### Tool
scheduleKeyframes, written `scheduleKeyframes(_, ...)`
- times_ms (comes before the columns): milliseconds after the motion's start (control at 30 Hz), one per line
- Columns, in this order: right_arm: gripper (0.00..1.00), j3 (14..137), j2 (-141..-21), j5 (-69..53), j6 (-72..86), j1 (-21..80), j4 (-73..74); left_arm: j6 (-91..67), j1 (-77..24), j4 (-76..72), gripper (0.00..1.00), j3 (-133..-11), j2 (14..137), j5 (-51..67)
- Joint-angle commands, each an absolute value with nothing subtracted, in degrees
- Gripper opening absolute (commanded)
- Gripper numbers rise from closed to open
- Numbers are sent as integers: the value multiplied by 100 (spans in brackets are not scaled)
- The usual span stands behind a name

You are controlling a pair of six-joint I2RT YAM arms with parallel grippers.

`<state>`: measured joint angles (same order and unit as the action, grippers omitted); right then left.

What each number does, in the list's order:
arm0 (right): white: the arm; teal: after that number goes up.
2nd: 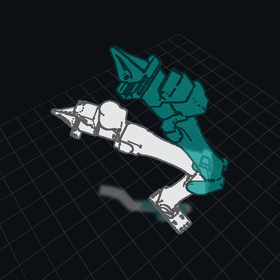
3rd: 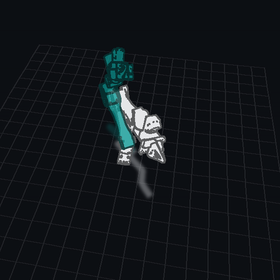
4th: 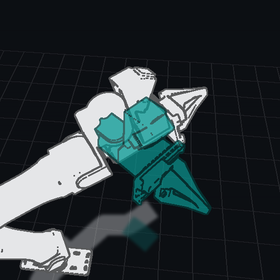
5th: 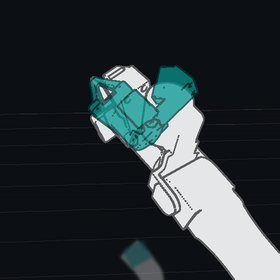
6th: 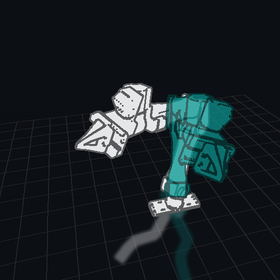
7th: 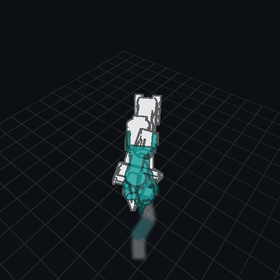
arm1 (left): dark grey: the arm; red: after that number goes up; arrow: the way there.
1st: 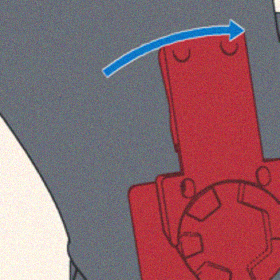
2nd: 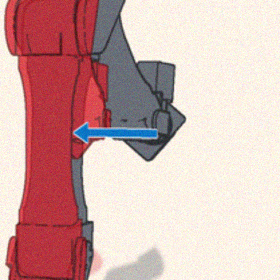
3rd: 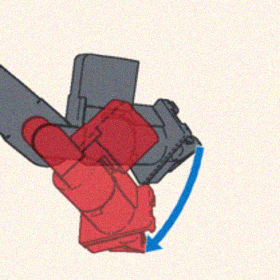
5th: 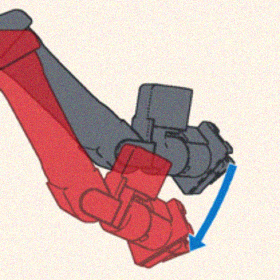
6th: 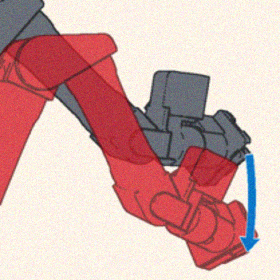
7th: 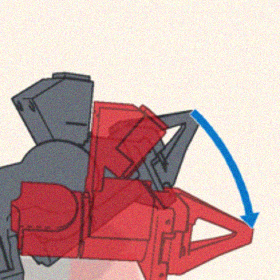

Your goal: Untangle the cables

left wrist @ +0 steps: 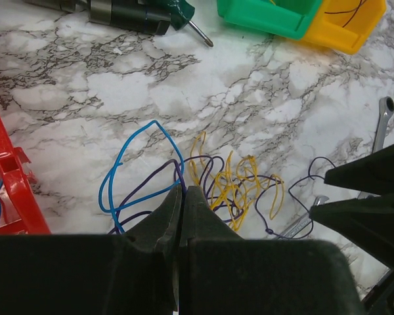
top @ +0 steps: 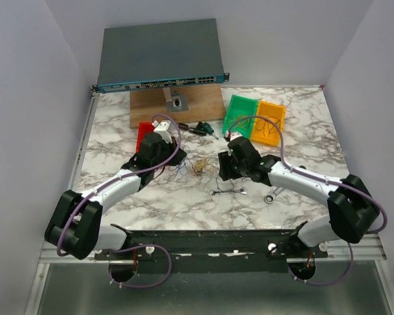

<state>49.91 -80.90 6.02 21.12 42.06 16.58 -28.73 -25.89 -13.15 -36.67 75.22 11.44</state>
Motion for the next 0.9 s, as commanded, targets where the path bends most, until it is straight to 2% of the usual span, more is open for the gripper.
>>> scheduleKeyframes(0,55,5245,-8546,879,1840,4212,998,-2803,-2610,-1304,0,-3905,7634,1278)
scheduleKeyframes(300,55,5213,-9053,609,1482,4227,382,-2839,-2619,-1094,0,-4103,7874,1363)
scheduleKeyframes(400,52,5378,-9365,696,1430,4226,343,-2839,-2617,-1073,0,-4129,7905,1362)
scheduleKeyframes(600,28,5481,-9662,391,1393,4236,73,-2839,-2619,-1063,0,-4165,7961,1457)
scheduleKeyframes(667,7,5341,-9508,250,1402,4236,-215,-2839,-2619,-1087,9,-4188,8007,1590)
scheduleKeyframes(700,1,5261,-9399,240,1406,4236,-303,-2839,-2619,-1114,19,-4199,8047,1681)
scheduleKeyframes(800,1,5050,-9134,331,1447,4230,-440,-2921,-2615,-1133,44,-4223,8118,1822)
scheduleKeyframes(867,1,4973,-9035,417,1445,4236,-465,-2953,-2619,-1178,54,-4202,8107,1898)
